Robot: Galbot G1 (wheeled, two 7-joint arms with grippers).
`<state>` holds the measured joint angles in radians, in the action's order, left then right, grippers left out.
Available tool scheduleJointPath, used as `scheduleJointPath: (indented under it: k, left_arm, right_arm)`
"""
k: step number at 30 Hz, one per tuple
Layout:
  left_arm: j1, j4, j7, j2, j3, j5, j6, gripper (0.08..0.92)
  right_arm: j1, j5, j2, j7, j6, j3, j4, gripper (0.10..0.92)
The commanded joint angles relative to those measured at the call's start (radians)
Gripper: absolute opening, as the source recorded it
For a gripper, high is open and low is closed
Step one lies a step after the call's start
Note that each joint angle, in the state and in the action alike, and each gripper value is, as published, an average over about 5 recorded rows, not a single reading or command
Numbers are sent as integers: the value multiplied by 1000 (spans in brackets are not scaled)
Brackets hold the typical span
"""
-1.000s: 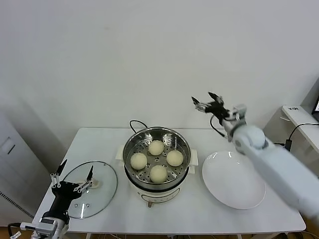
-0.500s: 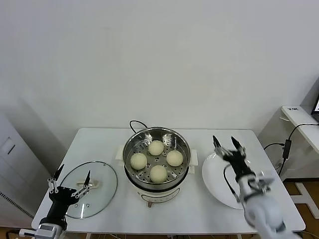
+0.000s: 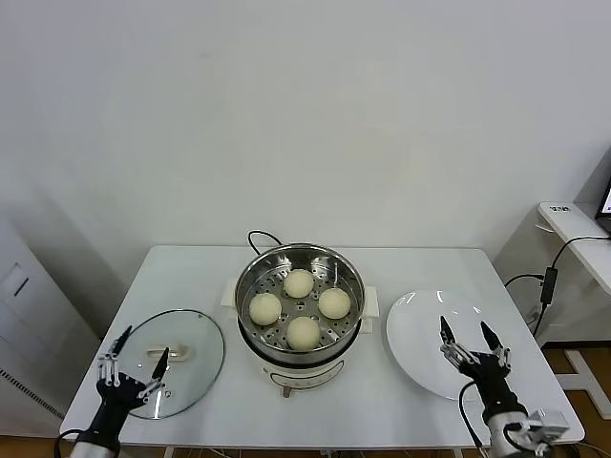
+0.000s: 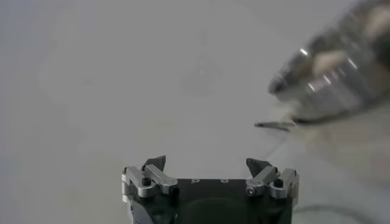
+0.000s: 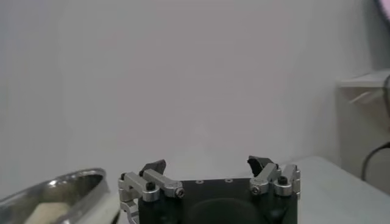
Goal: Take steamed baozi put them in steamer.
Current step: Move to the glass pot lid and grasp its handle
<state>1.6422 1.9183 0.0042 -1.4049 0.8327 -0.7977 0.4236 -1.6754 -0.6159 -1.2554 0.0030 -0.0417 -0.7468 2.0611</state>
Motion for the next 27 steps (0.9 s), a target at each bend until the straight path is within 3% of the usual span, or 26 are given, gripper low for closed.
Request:
scheduleJointPath:
  k: [1, 15, 27]
  left_arm:
    - [-102, -269, -205, 38, -5, -604, 120, 823]
    - [-294, -386, -214, 69, -21, -651, -18, 823]
    - [-374, -468, -217, 71, -38, -687, -81, 823]
  right_arm:
    - [-97, 50, -60, -15, -4, -71, 43, 823]
    - [-114, 22, -63, -27, 0, -134, 42, 823]
    - [-131, 28, -76, -37, -8, -154, 42, 823]
